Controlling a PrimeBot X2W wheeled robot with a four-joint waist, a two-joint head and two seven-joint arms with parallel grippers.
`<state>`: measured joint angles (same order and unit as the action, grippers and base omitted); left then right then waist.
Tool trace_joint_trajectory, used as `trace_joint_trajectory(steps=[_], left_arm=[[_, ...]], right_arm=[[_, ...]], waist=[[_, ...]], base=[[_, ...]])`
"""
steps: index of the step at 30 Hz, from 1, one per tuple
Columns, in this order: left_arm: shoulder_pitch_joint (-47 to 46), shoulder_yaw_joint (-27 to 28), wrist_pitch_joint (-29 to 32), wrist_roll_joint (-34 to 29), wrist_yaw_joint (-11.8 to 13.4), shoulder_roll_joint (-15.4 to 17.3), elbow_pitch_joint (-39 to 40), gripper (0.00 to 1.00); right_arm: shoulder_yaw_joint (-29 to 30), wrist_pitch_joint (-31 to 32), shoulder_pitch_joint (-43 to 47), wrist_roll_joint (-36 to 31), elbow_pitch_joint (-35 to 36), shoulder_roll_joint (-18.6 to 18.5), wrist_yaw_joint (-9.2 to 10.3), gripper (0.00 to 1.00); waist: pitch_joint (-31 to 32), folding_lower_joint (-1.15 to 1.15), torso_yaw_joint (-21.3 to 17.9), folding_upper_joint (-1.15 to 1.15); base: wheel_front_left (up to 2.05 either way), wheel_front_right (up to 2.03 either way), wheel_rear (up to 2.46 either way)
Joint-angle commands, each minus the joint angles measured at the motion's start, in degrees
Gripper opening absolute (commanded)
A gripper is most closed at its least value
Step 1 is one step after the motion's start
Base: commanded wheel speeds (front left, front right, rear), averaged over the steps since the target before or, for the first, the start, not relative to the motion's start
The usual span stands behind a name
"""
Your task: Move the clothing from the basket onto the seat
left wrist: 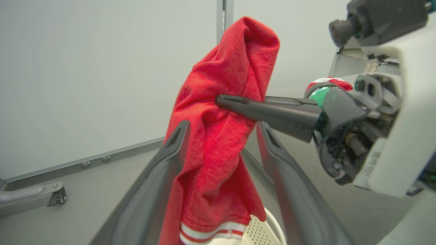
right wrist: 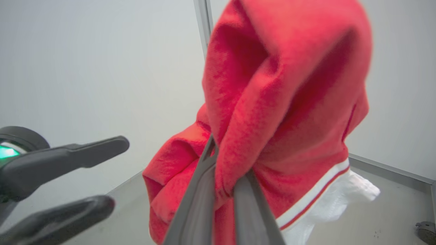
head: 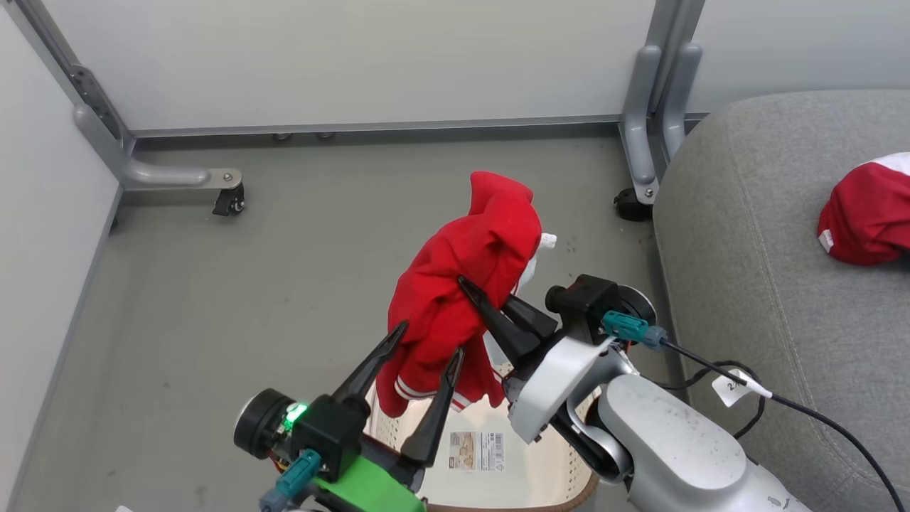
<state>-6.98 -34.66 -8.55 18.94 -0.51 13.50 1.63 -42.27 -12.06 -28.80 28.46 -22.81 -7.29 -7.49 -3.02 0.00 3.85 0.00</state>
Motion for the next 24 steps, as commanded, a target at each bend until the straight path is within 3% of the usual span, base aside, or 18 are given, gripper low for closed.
trace_joint_trajectory(steps=[1,16,24], left_arm=[[1.06,-0.26,0.54,-0.06,-0.14,0.49,0.35,1.0],[1.74,-1.73,2.44,-0.25,-0.17,2.23,1.56,1.0],[0.73,-1.66,2.52,-0.51,0.34,2.84,2.22,1.0]], right_arm=[[0.06,-0.38,-0.48,-0.32,-0.47,-0.12,0.0,0.0],[0.52,-1.38,-1.12,-0.13,-3.1,-0.43,0.0,0.0],[1.32,-1.79,-2.19,-0.29,-3.61,-0.32,0.0,0.0]], waist=[[-0.24,0.0,0.3,0.0],[-1.52,0.0,-0.11,0.0],[-3.09,0.0,-7.22,0.0]], base=[[0.0,0.0,0.0],[0.0,0.0,0.0],[0.0,0.0,0.0]])
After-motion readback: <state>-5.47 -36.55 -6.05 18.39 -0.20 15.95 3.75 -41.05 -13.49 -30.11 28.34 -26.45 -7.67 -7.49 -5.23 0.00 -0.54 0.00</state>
